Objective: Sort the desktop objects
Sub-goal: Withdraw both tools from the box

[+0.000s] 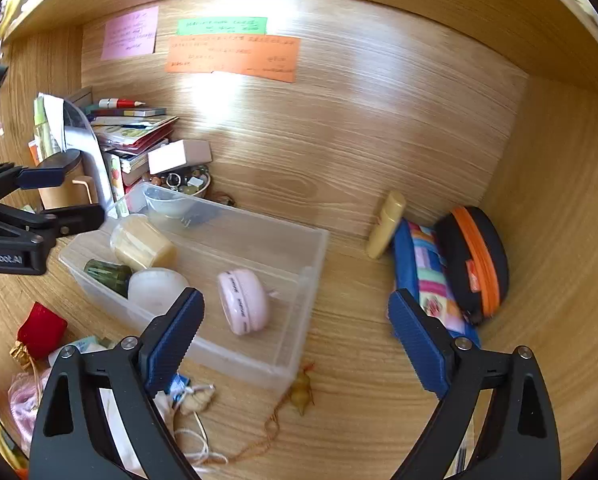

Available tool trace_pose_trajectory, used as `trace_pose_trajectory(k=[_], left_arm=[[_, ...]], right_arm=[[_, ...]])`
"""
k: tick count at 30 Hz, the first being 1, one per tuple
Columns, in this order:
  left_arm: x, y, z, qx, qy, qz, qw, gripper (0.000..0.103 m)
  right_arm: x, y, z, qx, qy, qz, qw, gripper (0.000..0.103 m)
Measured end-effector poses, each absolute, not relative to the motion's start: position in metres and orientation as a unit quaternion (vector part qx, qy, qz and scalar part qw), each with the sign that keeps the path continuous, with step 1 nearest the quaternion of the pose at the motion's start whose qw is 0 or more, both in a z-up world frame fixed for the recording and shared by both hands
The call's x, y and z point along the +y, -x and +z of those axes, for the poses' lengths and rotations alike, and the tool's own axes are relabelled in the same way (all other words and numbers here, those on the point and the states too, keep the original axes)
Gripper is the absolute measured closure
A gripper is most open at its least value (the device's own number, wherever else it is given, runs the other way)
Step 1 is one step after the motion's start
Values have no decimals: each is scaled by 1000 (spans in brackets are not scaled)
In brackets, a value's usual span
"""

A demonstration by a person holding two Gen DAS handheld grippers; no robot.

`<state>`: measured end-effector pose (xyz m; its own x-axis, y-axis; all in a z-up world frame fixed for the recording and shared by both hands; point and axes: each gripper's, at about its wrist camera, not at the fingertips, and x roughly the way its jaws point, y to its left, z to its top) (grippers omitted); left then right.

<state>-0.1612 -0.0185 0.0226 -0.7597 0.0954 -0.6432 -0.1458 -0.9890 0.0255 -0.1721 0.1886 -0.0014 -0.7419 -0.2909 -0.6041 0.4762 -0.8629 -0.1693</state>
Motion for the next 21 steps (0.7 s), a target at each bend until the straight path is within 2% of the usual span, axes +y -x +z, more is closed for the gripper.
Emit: trace_pose_trajectory(k=[21], left_arm=[[-62, 93, -33, 35, 398, 917, 20, 5]], right_arm=[[245, 145, -54, 118, -365, -905, 182, 10]])
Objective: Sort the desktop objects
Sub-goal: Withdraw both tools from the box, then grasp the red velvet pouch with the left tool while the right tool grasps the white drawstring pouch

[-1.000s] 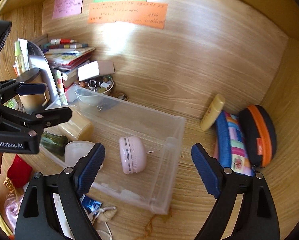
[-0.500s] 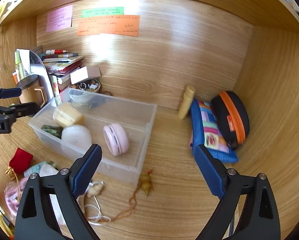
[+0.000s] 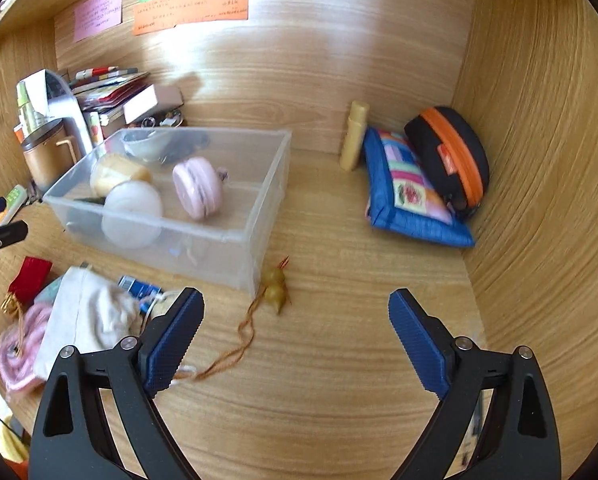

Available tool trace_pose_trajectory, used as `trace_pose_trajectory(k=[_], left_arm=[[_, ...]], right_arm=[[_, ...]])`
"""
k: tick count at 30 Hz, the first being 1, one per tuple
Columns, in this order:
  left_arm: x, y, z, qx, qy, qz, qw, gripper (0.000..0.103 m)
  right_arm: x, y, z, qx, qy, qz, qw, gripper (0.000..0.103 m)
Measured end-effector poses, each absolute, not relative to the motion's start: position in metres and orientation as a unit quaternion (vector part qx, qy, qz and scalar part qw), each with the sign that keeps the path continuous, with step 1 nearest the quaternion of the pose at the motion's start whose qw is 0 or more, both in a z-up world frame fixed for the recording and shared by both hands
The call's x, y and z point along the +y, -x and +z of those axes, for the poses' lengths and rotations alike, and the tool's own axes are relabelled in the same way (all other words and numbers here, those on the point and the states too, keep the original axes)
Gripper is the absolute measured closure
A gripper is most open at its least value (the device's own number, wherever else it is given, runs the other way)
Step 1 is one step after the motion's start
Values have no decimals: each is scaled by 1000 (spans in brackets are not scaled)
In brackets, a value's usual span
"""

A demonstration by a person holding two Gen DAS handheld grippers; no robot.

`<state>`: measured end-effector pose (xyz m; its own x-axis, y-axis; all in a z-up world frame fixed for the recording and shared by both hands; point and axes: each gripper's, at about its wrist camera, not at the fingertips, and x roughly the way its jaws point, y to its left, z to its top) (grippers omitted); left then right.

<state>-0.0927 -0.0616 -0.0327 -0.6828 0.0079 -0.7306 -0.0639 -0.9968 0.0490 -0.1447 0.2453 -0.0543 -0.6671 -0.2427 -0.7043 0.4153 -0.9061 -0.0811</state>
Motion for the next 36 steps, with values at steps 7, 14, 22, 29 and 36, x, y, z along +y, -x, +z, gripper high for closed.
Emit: trace_pose_trajectory(k=[7, 14, 22, 29, 36], left_arm=[[-70, 77, -55, 23, 425, 905, 16, 5], [-72, 67, -68, 19, 438, 898, 26, 5], [-75, 70, -86, 1, 460, 887, 37, 5], [-81, 73, -93, -17, 464, 884, 49, 4], [-91, 77, -94, -35, 463, 885, 43, 2]], right_arm=[[222, 119, -67, 121, -378, -890, 224, 10], [180, 95, -72, 135, -373, -874, 280, 10], [141, 78, -84, 164, -376, -858, 309, 10], [135, 88, -98, 138, -403, -848, 314, 4], [142, 100, -108, 85, -436, -835, 326, 0]])
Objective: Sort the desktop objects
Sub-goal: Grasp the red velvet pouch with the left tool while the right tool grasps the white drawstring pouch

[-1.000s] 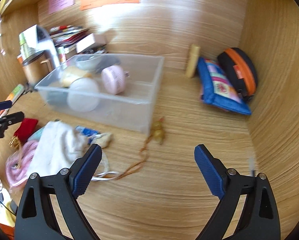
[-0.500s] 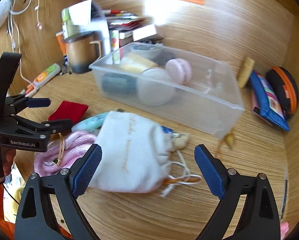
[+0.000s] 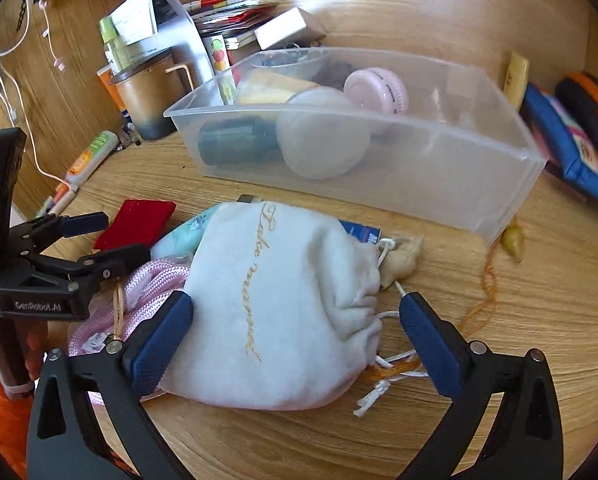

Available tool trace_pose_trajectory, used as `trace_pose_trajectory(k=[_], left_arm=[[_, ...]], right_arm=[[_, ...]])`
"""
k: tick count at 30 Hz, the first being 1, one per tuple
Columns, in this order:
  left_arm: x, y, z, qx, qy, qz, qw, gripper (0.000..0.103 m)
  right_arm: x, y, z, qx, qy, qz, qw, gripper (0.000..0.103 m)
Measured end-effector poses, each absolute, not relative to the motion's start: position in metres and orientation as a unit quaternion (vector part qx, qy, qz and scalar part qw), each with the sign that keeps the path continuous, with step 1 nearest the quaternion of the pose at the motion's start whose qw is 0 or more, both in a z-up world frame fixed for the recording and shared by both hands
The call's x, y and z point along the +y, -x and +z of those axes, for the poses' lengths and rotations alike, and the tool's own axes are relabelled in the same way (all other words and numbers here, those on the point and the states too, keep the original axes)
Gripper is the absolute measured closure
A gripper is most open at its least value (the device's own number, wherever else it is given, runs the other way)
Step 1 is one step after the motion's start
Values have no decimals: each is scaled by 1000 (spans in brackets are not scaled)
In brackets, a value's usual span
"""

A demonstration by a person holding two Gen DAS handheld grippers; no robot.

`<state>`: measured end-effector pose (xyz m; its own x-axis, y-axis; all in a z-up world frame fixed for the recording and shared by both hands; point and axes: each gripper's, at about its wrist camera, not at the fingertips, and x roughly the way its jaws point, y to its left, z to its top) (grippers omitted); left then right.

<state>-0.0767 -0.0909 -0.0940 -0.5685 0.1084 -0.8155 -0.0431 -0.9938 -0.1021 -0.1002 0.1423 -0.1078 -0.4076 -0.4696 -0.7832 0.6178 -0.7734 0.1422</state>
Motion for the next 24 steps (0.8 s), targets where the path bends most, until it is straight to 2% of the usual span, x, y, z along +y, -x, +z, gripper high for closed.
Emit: trace_pose_trajectory(k=[10, 13, 19, 22, 24], left_arm=[[-111, 80, -98, -41, 466, 883, 16, 2], [-105, 80, -101, -15, 463, 886, 7, 2], [-97, 81, -104, 6, 458, 889, 3, 3], [-99, 80, -103, 2, 453, 892, 1, 11], [-101, 80, -102, 1, 447, 895, -5, 17]], right_arm=[[142, 102, -110, 86, -432, -829, 346, 5], [140, 101, -109, 95, -428, -827, 351, 6], [138, 101, -109, 103, -430, -818, 369, 19], [139, 98, -107, 106, -425, -816, 377, 32], [138, 95, -106, 106, -421, -816, 382, 44]])
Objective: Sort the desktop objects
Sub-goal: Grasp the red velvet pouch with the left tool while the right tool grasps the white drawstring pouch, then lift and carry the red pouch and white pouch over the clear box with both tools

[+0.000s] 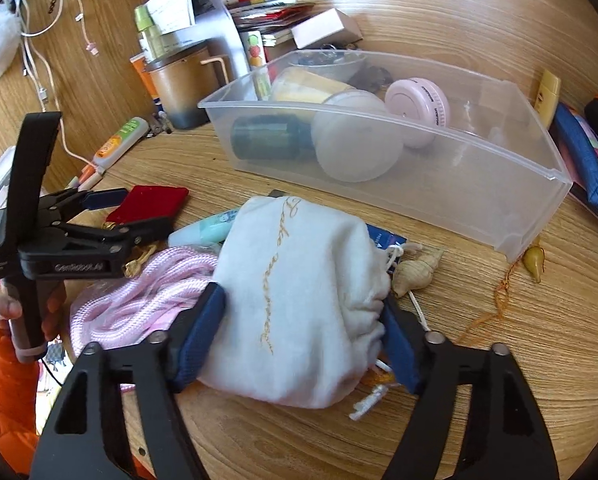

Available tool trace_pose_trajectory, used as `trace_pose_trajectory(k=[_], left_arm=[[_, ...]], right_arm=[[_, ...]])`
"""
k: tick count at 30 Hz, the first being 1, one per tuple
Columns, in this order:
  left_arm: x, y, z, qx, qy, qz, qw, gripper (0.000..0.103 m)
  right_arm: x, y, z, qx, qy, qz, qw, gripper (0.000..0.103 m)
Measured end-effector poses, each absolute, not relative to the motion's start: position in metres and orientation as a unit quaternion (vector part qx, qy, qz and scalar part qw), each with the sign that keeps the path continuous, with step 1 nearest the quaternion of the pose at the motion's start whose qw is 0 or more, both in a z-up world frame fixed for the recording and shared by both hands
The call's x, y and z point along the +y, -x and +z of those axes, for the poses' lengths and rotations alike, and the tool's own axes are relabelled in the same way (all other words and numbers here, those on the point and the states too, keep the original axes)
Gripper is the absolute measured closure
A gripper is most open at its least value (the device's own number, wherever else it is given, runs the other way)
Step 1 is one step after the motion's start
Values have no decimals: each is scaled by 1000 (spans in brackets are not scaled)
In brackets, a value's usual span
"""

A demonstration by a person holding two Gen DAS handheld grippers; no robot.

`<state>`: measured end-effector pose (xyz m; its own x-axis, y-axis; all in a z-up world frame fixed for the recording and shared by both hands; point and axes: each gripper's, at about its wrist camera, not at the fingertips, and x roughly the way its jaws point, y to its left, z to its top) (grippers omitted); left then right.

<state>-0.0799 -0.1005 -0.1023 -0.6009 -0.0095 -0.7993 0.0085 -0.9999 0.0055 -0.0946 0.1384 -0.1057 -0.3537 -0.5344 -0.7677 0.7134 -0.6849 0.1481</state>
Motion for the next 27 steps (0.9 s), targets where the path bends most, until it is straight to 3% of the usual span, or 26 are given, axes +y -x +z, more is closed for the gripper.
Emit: trace_pose_trajectory(k=[4, 7, 10, 12, 17, 27], left_arm=[[-105, 82, -102, 8, -442, -897, 19, 24], [-104, 81, -100, 4, -436, -900, 17, 44], [-105, 83, -99, 5, -433, -901, 18, 57], [-104, 83, -100, 5, -431, -902, 14, 57], [-106, 82, -99, 8, -429, -903, 10, 67], [-106, 73, -80, 24, -405, -914, 1, 69]], right_arm=[[139, 89, -103, 108, -410, -817, 392, 49], [140, 86, -102, 108, -404, -820, 391, 52], [142, 85, -98, 106, -400, -822, 391, 60], [145, 85, -93, 102, -396, -825, 390, 74], [149, 85, -89, 105, -387, -832, 383, 75], [161, 89, -76, 77, -376, -843, 377, 75]])
